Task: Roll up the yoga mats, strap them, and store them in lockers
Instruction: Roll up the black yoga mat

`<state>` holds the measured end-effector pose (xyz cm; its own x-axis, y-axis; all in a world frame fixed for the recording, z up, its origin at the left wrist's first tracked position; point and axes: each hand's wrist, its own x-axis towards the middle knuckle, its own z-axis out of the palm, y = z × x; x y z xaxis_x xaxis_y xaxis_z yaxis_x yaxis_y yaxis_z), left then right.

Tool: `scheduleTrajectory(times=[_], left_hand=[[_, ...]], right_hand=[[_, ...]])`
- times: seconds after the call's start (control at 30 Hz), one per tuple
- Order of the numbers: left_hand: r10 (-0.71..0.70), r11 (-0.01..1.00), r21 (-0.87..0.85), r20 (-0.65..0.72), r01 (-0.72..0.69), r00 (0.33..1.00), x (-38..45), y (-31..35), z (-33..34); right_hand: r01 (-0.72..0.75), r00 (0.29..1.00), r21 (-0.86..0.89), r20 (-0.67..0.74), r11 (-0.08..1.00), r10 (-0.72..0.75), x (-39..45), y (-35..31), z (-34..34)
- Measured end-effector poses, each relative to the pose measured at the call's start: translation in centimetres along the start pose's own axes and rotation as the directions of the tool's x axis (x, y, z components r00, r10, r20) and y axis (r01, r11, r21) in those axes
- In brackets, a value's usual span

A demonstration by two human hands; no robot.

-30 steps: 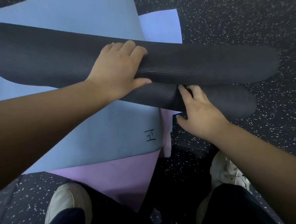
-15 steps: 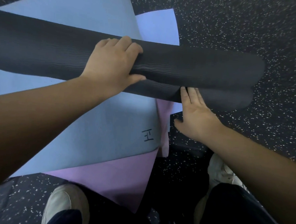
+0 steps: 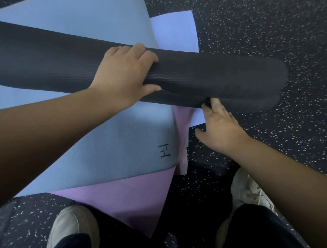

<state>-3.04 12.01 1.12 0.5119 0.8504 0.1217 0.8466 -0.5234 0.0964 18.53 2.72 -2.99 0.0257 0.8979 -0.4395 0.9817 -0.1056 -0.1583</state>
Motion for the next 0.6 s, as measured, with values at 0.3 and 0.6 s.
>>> scheduleTrajectory(times=[0.3,0.6], left_hand=[[-0.036,0.993,0.118,0.149,0.019,0.988,-1.6,1.1,1.8],[0.003,0.956,0.287,0.191,-0.059,0.982,-1.0,-0.1,2.4]], right_hand=[[-0.103,0.995,0.012,0.019,0.995,0.103,-0.2,1.0,0.1],[-0.031,0.996,0.140,-0.083,0.990,0.043,-0.1,1.2,0.1]])
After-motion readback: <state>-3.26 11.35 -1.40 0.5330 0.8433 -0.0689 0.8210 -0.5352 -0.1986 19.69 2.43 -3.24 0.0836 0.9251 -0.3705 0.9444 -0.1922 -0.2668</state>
